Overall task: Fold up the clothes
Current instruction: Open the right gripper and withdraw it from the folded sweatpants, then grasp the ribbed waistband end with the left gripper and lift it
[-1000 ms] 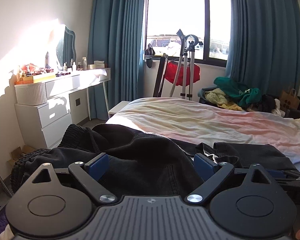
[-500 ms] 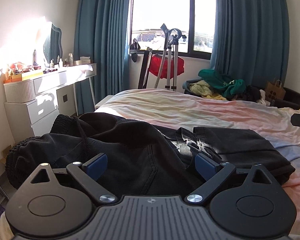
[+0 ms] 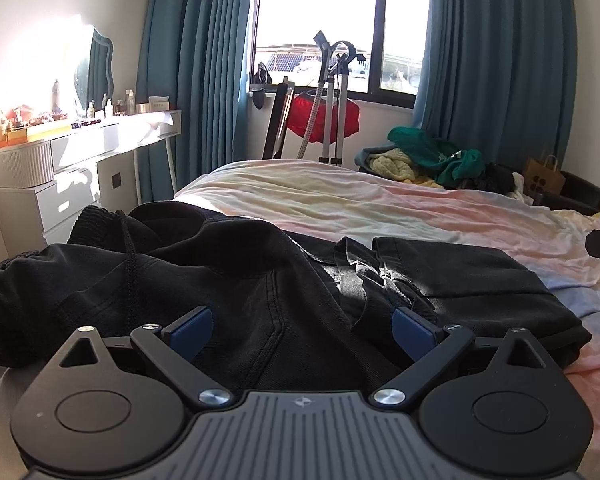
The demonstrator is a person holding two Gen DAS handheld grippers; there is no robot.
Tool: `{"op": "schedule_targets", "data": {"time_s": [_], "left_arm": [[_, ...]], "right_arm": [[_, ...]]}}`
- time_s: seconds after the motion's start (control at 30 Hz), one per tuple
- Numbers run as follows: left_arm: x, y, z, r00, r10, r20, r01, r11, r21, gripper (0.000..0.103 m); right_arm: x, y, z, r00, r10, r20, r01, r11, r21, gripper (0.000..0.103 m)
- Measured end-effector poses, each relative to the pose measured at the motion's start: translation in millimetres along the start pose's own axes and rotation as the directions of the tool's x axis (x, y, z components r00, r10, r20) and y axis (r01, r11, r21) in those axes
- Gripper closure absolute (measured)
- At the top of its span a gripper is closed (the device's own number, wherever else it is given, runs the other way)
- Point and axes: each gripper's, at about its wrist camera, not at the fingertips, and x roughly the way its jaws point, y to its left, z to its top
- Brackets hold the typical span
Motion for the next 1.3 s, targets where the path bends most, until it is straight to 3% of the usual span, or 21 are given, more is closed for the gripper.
{"op": "schedule_targets", "data": {"time_s": [0.23, 0.47, 0.67, 0.8, 0.83, 0.9, 1.0, 1.07, 1.23, 1.3], "left_arm": [[4, 25, 1, 0.998, 0.029, -0.053, -0.036, 0.991, -0.129, 0.005], [3, 68, 9, 0.99, 0.052, -0.133, -0.093, 0.941, -0.326, 0.004], [4, 113, 34, 0.979, 0.037, -0.201, -0.112, 0.919, -0.378, 0.003], [6, 144, 29, 0.974, 0.022, -0.224, -0.118, 0.896, -0.428, 0.002], [6, 154, 24, 0.976, 0.007, -0.217, -0.11, 0.876, -0.469, 0.002], [10, 174, 9, 0.973, -0.042, -0.229, -0.104, 0.802, -0.588, 0.002], [15, 203, -12, 0.969, -0.135, -0.207, -0.077, 0.632, -0.771, 0.002], [18, 217, -21, 0.971, -0.159, -0.181, -0.065, 0.549, -0.833, 0.002], [33, 243, -33, 0.981, -0.124, -0.15, -0.083, 0.432, -0.898, 0.004], [37, 256, -36, 0.987, -0.091, -0.133, -0.085, 0.409, -0.908, 0.005]], "right_arm": [[5, -3, -3, 1.0, -0.024, -0.013, 0.024, 1.0, 0.005, 0.016], [5, -9, -4, 0.999, -0.051, -0.017, 0.051, 0.999, 0.014, 0.016], [5, -16, -2, 0.998, -0.053, -0.024, 0.054, 0.997, 0.047, 0.016], [9, -17, -3, 0.998, -0.058, -0.04, 0.06, 0.997, 0.052, 0.016], [10, -17, -4, 0.997, -0.061, -0.042, 0.063, 0.997, 0.049, 0.016], [11, -16, -5, 0.996, -0.072, -0.05, 0.075, 0.996, 0.044, 0.016], [15, -16, -8, 0.993, -0.092, -0.072, 0.096, 0.994, 0.045, 0.016], [18, -16, -10, 0.99, -0.109, -0.095, 0.114, 0.992, 0.048, 0.016], [24, -16, -12, 0.985, -0.109, -0.134, 0.119, 0.99, 0.07, 0.016], [27, -15, -15, 0.983, -0.112, -0.143, 0.122, 0.99, 0.065, 0.016]]}}
